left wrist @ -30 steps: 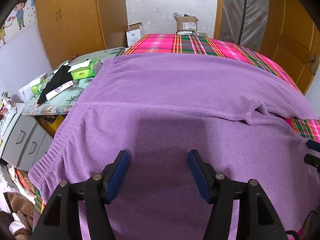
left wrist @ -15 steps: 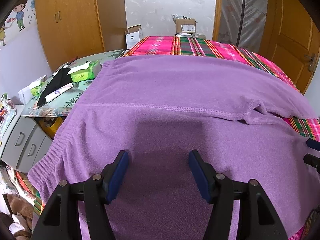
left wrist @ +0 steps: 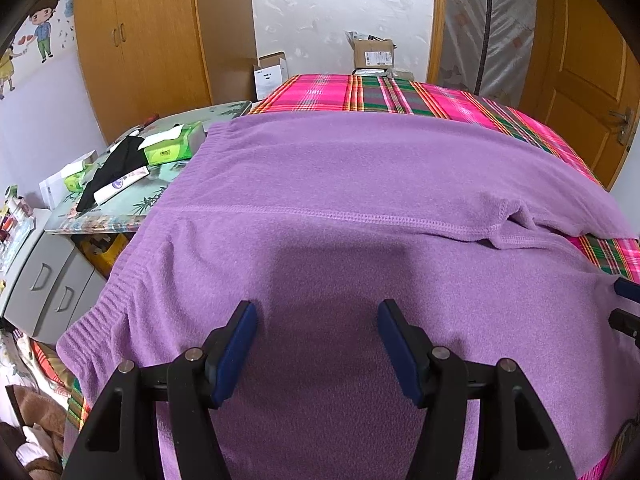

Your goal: Fold clothes

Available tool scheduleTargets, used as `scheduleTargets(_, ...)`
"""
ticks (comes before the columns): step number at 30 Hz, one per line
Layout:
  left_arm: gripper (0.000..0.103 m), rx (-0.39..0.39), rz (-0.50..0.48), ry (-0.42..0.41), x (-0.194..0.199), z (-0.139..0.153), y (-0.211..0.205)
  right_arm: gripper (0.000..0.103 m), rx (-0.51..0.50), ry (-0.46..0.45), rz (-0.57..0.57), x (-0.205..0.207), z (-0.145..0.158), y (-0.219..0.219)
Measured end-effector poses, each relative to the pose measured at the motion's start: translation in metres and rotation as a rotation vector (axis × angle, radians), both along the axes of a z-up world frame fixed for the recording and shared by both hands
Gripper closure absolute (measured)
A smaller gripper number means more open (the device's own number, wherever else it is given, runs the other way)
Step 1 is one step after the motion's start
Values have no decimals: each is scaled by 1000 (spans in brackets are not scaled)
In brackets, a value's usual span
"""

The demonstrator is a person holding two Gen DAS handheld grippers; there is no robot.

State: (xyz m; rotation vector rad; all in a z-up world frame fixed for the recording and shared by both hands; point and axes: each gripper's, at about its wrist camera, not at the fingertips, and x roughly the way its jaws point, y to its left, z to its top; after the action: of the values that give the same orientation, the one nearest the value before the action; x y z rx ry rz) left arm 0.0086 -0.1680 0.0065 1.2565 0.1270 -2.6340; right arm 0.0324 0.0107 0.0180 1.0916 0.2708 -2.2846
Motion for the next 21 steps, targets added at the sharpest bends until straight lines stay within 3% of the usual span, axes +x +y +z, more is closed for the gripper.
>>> scheduleTargets(3,40,9,-9,-9,-1,1,-2,42,2,-1,2,0,0,0)
scheduleTargets(5,58,26,-14,9,3,5,-5,42,14,-19,14,-2,2,0)
scheduleTargets(9,59,51,-18,56,13,18,-18,42,-41,-10,-26,-5,17,15)
scheduleTargets(13,59,32,25,35,18,15,-38,42,-118,7,-64,-11,30,32)
scheduleTargets(18,59,36,53,21,30,10,-54,63,-114,-7,-110,-13,24,50)
scheduleTargets(21,59,44,56,19,35,7,-58,68,-100,-18,-175,-18,17,71)
